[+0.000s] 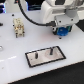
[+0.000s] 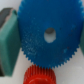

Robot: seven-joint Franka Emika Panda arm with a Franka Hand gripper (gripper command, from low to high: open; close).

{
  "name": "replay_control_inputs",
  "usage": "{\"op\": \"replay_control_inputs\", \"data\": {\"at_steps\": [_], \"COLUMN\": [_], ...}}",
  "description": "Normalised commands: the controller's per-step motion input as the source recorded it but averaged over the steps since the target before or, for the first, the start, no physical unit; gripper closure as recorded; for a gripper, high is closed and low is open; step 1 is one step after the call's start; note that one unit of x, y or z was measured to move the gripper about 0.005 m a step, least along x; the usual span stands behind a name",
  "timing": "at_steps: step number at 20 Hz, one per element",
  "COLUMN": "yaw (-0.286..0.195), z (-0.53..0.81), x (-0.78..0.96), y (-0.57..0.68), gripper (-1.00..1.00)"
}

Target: Insert the blue gear onto the right peg, followed by the red gear

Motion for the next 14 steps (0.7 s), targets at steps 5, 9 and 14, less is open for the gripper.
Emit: {"op": "replay_control_inputs", "data": {"at_steps": [5, 9, 14], "yaw": [0.000, 0.000, 0.000], "z": [0.29, 0.53, 0.42], "x": [0.08, 0.35, 0.46], "y": [-0.03, -0.10, -0.21], "gripper": [1.00, 1.00, 1.00]}}
